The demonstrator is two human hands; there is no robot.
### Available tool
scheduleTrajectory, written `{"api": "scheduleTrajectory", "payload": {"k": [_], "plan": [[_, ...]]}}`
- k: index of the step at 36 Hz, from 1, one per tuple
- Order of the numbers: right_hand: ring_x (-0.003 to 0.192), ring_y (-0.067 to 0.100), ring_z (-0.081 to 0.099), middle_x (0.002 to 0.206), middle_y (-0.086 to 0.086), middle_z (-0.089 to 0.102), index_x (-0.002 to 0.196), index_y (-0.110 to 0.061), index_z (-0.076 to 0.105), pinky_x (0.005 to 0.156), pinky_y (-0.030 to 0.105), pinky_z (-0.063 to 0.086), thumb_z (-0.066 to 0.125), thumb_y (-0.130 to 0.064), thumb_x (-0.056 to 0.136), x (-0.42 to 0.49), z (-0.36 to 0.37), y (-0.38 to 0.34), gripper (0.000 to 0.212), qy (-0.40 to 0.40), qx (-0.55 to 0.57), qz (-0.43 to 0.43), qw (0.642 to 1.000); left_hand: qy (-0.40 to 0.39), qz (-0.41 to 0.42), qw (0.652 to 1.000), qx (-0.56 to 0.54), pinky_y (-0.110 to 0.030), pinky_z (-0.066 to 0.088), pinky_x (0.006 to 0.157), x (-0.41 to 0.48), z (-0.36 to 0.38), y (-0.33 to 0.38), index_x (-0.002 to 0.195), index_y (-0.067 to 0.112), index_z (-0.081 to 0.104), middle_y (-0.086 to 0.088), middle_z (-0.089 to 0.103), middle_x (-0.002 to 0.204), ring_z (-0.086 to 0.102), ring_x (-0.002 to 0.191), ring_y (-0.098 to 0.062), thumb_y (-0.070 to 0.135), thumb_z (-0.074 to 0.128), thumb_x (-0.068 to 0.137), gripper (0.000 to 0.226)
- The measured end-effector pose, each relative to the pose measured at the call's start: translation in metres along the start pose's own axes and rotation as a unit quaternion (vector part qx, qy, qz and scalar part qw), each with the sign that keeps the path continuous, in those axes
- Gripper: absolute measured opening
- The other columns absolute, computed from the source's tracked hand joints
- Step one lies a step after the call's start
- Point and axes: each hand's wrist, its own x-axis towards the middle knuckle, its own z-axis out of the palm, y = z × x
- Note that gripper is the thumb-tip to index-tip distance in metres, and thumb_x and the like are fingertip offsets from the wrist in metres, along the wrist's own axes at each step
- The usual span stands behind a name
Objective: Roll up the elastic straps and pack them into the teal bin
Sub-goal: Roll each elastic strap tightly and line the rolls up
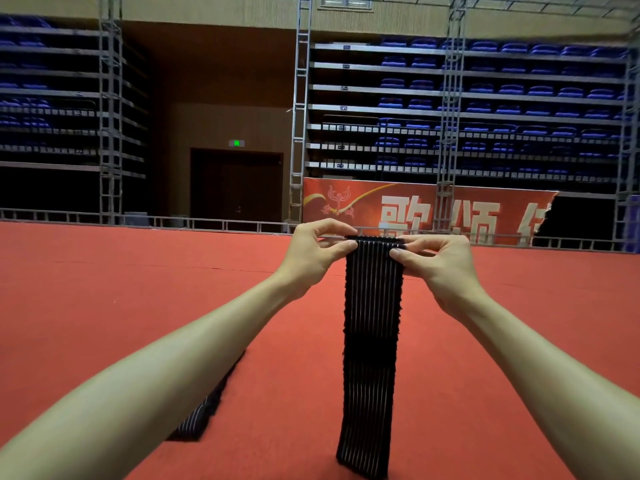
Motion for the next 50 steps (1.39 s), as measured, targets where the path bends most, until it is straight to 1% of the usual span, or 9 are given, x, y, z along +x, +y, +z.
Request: {"api": "scheduleTrajectory", "payload": {"k": [10,18,22,28,32,41,45,48,50], "plan": [[0.066,0.019,0.072,0.081,0.015,0.071,0.063,0.000,0.064,0.058,0.027,0.058,0.077,0.009,0.075,-0.003,0.003,-0.001,0.020,0.023,0.010,0.003,1.000,-0.017,0.002,1.000,-0.006,-0.028,0.058,0.084,-0.002,0.004,0.002,0.089,0.015,0.071,0.000,0.072,0.094,0.072,0.090,-0.016,-0.003,0.076,0.081,0.020],[0.072,0.035,0.072,0.080,0.027,0.070,0.058,-0.004,0.061,0.070,0.044,0.062,0.081,0.005,0.073,-0.005,0.004,0.005,0.026,0.047,-0.021,-0.002,0.999,-0.009,0.012,1.000,0.018,-0.029,0.059,0.083,-0.003,0.004,-0.001,0.084,0.016,0.071,0.001,0.072,0.087,0.071,0.083,-0.013,-0.001,0.078,0.079,0.018],[0.067,0.020,0.072,0.071,0.009,0.067,0.056,-0.003,0.052,0.067,0.040,0.063,0.081,0.007,0.073,-0.006,0.005,0.004,0.035,0.054,-0.028,-0.014,0.998,-0.003,0.011,1.000,0.027,-0.025,0.058,0.077,-0.002,0.003,-0.003,0.085,0.014,0.070,0.001,0.072,0.083,0.070,0.077,-0.011,0.001,0.077,0.080,0.016],[0.070,0.027,0.067,0.074,0.010,0.067,0.063,-0.012,0.050,0.072,0.053,0.059,0.084,0.001,0.072,-0.003,0.004,0.012,0.037,0.034,-0.088,-0.033,0.995,0.006,0.005,0.999,0.049,-0.030,0.059,0.077,-0.002,0.002,-0.009,0.083,0.015,0.069,-0.001,0.071,0.079,0.069,0.074,-0.013,0.002,0.077,0.082,0.015],[0.066,0.029,0.061,0.072,0.018,0.062,0.063,-0.021,0.043,0.064,0.045,0.054,0.082,-0.004,0.076,-0.003,0.004,0.015,0.045,0.027,-0.132,-0.073,0.988,0.014,0.010,0.999,0.045,-0.025,0.056,0.068,-0.003,0.004,-0.008,0.081,0.012,0.070,-0.002,0.070,0.077,0.068,0.070,-0.013,0.000,0.076,0.081,0.014],[0.058,0.008,0.039,0.061,-0.012,0.041,0.064,-0.024,0.042,0.057,0.033,0.038,0.075,-0.006,0.084,-0.006,0.010,0.017,0.043,0.031,-0.150,-0.155,0.976,0.029,0.009,0.999,-0.012,-0.023,0.056,0.067,-0.001,0.006,0.001,0.081,0.001,0.071,-0.009,0.068,0.075,0.068,0.072,-0.016,-0.005,0.073,0.082,0.007],[0.059,0.008,0.046,0.066,-0.007,0.046,0.071,-0.022,0.045,0.057,0.035,0.044,0.071,-0.007,0.088,-0.008,0.013,0.014,0.034,0.037,-0.148,-0.170,0.974,0.039,-0.001,0.999,-0.023,-0.026,0.059,0.068,0.000,0.005,0.003,0.079,0.003,0.070,-0.009,0.068,0.074,0.068,0.072,-0.018,-0.005,0.073,0.083,0.009],[0.073,0.017,0.065,0.090,0.002,0.062,0.088,-0.024,0.051,0.063,0.040,0.057,0.073,-0.007,0.087,-0.013,0.018,0.011,0.027,-0.014,-0.093,-0.134,0.986,0.072,0.001,0.997,-0.022,-0.028,0.059,0.068,0.003,0.005,0.003,0.076,0.006,0.071,-0.007,0.069,0.073,0.069,0.071,-0.016,-0.003,0.075,0.081,0.012],[0.087,0.009,0.067,0.099,-0.007,0.064,0.094,-0.024,0.056,0.074,0.034,0.059,0.077,-0.006,0.082,-0.015,0.021,0.011,0.030,-0.051,-0.109,-0.138,0.983,0.091,0.004,0.996,-0.019,-0.027,0.057,0.066,0.004,0.005,0.004,0.074,0.010,0.071,-0.003,0.070,0.071,0.069,0.069,-0.013,-0.002,0.076,0.081,0.014]]}}
